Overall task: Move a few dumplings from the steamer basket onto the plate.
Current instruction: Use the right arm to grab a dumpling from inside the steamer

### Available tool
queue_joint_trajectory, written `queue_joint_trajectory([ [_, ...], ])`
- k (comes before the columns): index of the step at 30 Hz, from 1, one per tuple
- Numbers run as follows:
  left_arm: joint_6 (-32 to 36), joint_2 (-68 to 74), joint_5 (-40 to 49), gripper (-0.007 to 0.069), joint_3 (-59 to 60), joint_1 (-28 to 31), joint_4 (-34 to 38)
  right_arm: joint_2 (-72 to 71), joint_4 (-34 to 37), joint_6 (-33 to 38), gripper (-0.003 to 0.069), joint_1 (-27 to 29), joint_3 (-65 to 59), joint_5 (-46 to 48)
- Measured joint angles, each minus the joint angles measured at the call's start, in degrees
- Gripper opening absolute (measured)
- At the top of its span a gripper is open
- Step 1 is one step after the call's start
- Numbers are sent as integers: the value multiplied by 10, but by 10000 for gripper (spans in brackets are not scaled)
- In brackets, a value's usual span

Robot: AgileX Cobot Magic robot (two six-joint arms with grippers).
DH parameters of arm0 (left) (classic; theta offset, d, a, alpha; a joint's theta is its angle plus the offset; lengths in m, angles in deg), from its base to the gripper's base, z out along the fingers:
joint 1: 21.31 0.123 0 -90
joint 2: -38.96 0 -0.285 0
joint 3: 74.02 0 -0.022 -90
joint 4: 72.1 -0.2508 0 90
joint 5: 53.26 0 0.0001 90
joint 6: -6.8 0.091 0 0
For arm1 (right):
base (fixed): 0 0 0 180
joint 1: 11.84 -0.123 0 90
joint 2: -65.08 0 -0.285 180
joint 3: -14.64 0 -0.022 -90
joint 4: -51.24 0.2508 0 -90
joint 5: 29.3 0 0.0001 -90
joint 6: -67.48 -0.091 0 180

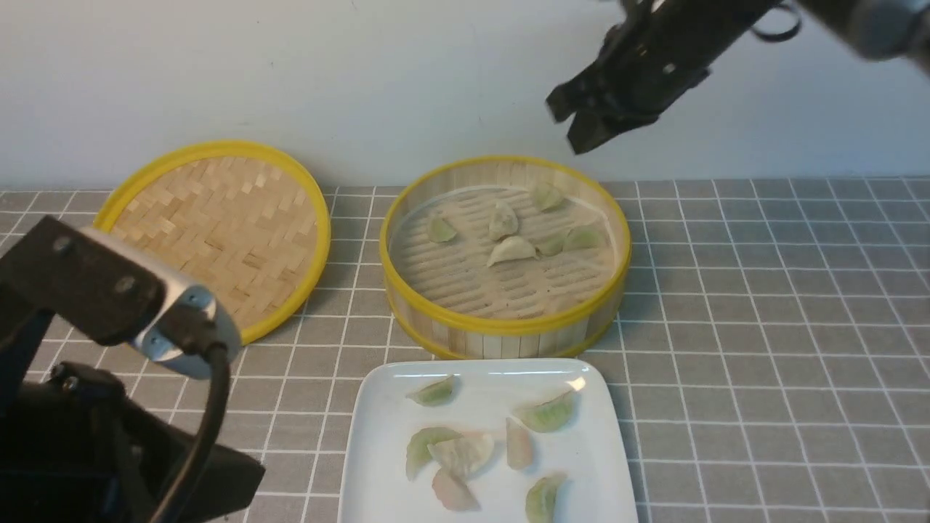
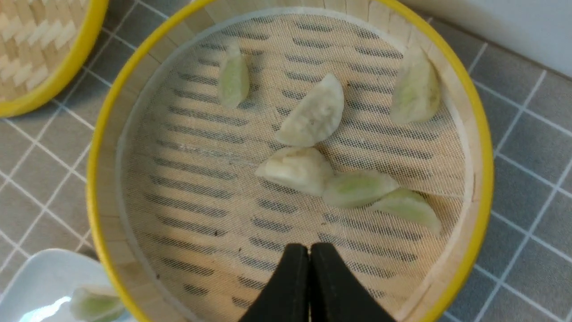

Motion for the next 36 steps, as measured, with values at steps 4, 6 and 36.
queue_joint_trajectory([
  [4,-26,-7,20,-5,0,0,-15,57,-2,23,36,-18,29,-2],
  [6,-38,-8,30,-5,0,0,-23,75,-4,44,69,-27,32,-11],
  [36,-66,-8,74,-5,1,0,-31,179,-51,135,331,-52,45,-96],
])
